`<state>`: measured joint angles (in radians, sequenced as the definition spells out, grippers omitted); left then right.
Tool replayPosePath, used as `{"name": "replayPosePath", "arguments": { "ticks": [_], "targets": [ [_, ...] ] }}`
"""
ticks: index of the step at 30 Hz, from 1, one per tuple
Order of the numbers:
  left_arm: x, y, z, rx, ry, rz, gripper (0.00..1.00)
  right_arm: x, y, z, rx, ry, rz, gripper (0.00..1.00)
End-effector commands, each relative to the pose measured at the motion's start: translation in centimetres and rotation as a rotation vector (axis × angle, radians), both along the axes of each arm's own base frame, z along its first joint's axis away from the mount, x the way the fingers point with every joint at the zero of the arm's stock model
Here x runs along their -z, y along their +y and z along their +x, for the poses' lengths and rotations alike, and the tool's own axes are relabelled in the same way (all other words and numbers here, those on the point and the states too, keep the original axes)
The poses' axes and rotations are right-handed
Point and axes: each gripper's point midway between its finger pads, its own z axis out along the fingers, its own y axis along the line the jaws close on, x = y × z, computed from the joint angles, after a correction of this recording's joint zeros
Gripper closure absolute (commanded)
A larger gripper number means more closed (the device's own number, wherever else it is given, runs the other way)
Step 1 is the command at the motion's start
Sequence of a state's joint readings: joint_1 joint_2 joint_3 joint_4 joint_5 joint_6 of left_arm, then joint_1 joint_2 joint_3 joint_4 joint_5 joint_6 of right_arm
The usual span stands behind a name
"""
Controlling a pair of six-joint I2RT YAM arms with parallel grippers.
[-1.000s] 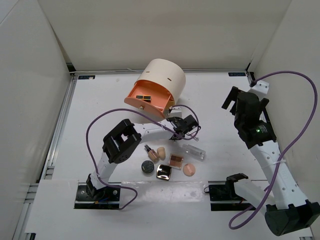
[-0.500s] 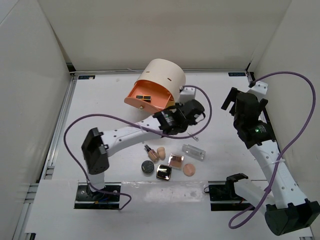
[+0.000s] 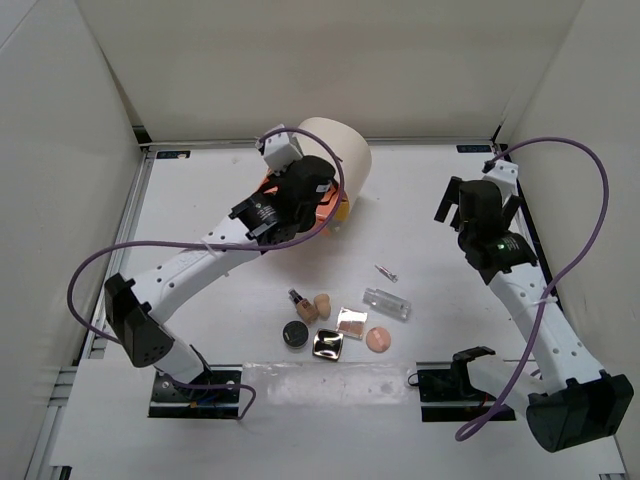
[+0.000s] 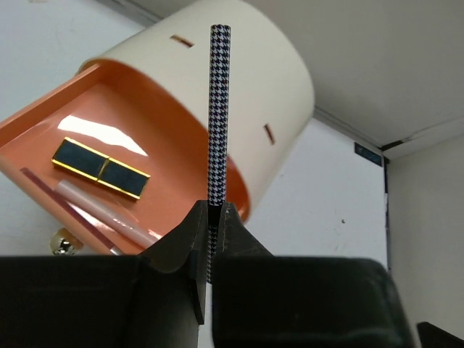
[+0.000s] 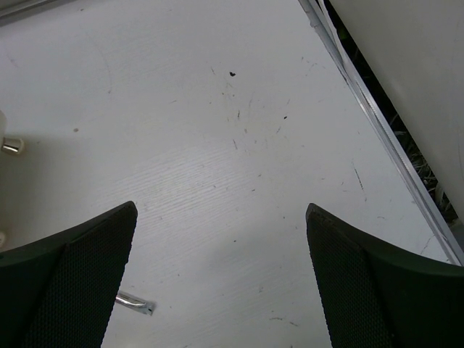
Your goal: Organize the makeup
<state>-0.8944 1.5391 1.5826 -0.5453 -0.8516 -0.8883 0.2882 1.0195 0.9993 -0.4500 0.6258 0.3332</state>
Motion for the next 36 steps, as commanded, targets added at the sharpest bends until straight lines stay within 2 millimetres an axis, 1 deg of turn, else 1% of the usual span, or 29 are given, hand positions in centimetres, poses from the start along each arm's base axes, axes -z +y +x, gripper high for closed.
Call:
{"name": "replayPosePath", "arguments": {
  "ticks": [1, 3, 4, 6, 7, 8, 9, 10, 11, 13, 15, 16, 17, 18, 19, 20, 21, 23, 24, 25, 26, 27, 29, 30, 32, 33, 34, 35, 36],
  "targets": [
    [1.5, 1.3, 0.0, -0.035, 0.044, -0.041, 0.9, -0.4, -0.3, 0.0, 0.017, -0.018, 0.006, 0.01],
    [2.2, 1.2, 0.2, -0.022, 0.066, -0.038, 0.88, 0.0, 0.2, 0.0, -0.005, -0.003, 0.007, 0.01],
    [2.6, 1.0, 0.3, -0.019, 0.074, -0.034, 0.88, 0.4, -0.2, -0.1, 0.01, 0.014, 0.004, 0.01],
    [2.9, 0.9, 0.3, -0.024, 0.084, -0.045, 0.82, 0.9, -0.3, -0.2, 0.019, 0.038, -0.004, 0.01],
    [3.4, 1.1, 0.3, -0.032, 0.101, -0.036, 0.78, 1.3, -0.3, -0.2, 0.019, 0.05, -0.006, 0.01],
    [3.6, 1.2, 0.4, -0.036, 0.104, -0.034, 0.67, 1.5, -0.3, -0.4, 0.019, 0.064, -0.01, 0.01],
    [3.7, 1.1, 0.5, -0.041, 0.105, -0.043, 0.62, 1.8, -0.2, -0.4, 0.013, 0.073, -0.013, 0.01],
    [3.7, 1.3, 0.4, -0.041, 0.107, -0.046, 0.59, 2.1, -0.3, -0.6, 0.016, 0.081, -0.015, 0.01],
    [3.9, 1.3, 0.4, -0.037, 0.111, -0.038, 0.57, 1.8, -0.4, -0.6, 0.016, 0.07, -0.01, 0.01],
    [3.2, 1.3, 0.6, -0.034, 0.092, -0.044, 0.47, 2.0, -0.3, -0.8, 0.008, 0.073, -0.009, 0.01],
    [2.8, 1.4, 0.6, -0.025, 0.083, -0.037, 0.38, 1.9, 0.3, -0.7, -0.045, 0.07, -0.015, 0.01],
    [2.1, 1.2, 0.7, -0.017, 0.064, -0.048, 0.34, 2.2, 0.9, -0.7, -0.085, 0.079, -0.019, 0.01],
    [1.7, 1.2, 0.7, -0.009, 0.052, -0.044, 0.27, 2.4, 1.0, -0.7, -0.106, 0.084, -0.018, 0.01],
    [1.0, 1.1, 0.7, 0.002, 0.035, -0.048, 0.07, 3.0, 2.1, -0.7, -0.184, 0.109, -0.027, 0.01],
    [-0.3, 1.0, 0.7, 0.026, 0.002, -0.038, 0.02, 3.7, 2.7, -0.6, -0.236, 0.132, -0.033, 0.01],
    [-1.2, 0.9, 0.7, 0.04, -0.021, -0.034, 0.02, 4.0, 3.5, -0.7, -0.3, 0.148, -0.035, 0.01],
    [-1.9, 1.1, 0.7, 0.054, -0.035, -0.016, 0.02, 4.8, 5.4, -0.8, -0.437, 0.182, -0.029, 0.04],
    [-4.1, 1.2, 0.4, 0.103, -0.083, 0.035, 0.02, 6.1, 7.5, -1.3, -0.569, 0.234, -0.016, 0.07],
    [-5.0, 1.4, 0.2, 0.118, -0.103, 0.05, 0.02, 7.7, 8.7, -1.6, -0.63, 0.293, -0.015, 0.08],
    [-5.5, 1.6, -0.1, 0.141, -0.114, 0.091, 0.02, 8.2, 9.9, -1.9, -0.719, 0.313, -0.029, 0.1],
    [-6.6, 2.3, -0.6, 0.151, -0.138, 0.102, 0.02, 9.1, 10.5, -2.1, -0.748, 0.341, -0.034, 0.12],
    [-6.8, 2.7, -0.9, 0.16, -0.145, 0.123, 0.02, 10.5, 11.3, -2.4, -0.782, 0.389, -0.043, 0.13],
    [-6.1, 4.1, -1.7, 0.158, -0.136, 0.181, 0.02, 11.9, 11.9, -2.5, -0.826, 0.429, -0.073, 0.15],
    [-5.5, 5.7, -2.8, 0.139, -0.113, 0.2, 0.02, 12.6, 12.4, -2.7, -0.849, 0.446, -0.084, 0.16],
    [-5.0, 7.9, -3.8, 0.079, -0.093, 0.204, 0.02, 14.1, 12.9, -2.8, -0.884, 0.48, -0.101, 0.17],
    [-4.0, 9.6, -5.1, 0.061, -0.067, 0.217, 0.02, 14.9, 13.8, -3.2, -0.928, 0.499, -0.092, 0.18],
    [-3.4, 10.7, -5.7, 0.038, -0.051, 0.221, 0.02, 15.5, 14.5, -3.5, -0.964, 0.513, -0.076, 0.19],
    [-2.9, 11.9, -6.2, -0.009, -0.046, 0.212, 0.02, 15.7, 14.9, -3.6, -0.99, 0.517, -0.079, 0.2],
    [-1.7, 13.8, -7.3, -0.041, -0.015, 0.23, 0.02, 16.2, 15.1, -3.6, -0.994, 0.526, -0.076, 0.2]
  ]
}}
